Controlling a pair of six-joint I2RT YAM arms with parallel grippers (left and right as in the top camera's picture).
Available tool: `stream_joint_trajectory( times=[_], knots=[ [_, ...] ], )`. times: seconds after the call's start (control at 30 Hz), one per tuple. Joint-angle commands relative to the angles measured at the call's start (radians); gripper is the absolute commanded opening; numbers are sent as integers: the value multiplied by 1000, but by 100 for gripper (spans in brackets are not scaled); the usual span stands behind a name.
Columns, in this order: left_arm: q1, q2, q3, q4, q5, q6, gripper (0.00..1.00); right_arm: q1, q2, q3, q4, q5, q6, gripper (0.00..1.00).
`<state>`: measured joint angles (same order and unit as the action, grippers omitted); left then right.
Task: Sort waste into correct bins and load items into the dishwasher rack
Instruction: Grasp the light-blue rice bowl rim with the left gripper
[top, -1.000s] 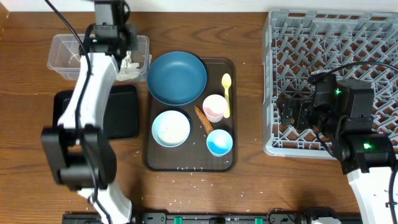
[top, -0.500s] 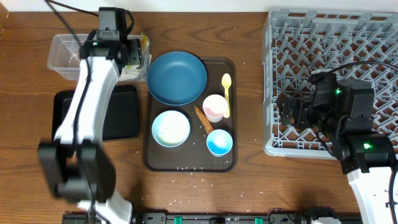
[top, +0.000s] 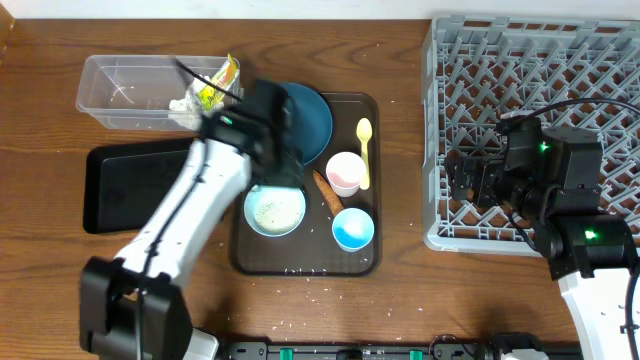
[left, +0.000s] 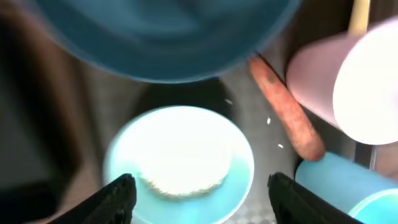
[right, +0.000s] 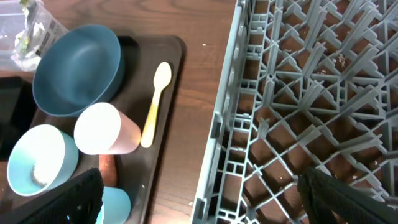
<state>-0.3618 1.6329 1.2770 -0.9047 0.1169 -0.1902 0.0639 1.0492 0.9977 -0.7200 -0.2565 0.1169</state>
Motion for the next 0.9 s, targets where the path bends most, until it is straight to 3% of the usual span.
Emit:
stream_joint_trajectory(
  times=[0.0, 0.57, 0.67, 0.8, 0.87],
  knots=[
    [-43, 3, -97, 74, 30, -50, 69, 7, -2, 15, 1, -10, -10, 98],
    [-129, 11, -360, 347, 29, -142, 49, 7, -2, 15, -6, -10, -9, 98],
    [-129, 11, -364, 351, 25, -142, 38, 7, -2, 15, -6, -10, -9, 98],
    [-129, 11, -363, 354, -2, -168, 14, 7, -2, 15, -6, -10, -9, 98],
    [-128, 11, -362, 354, -2, -172, 7, 7, -2, 15, -6, -10, -10, 98]
  ],
)
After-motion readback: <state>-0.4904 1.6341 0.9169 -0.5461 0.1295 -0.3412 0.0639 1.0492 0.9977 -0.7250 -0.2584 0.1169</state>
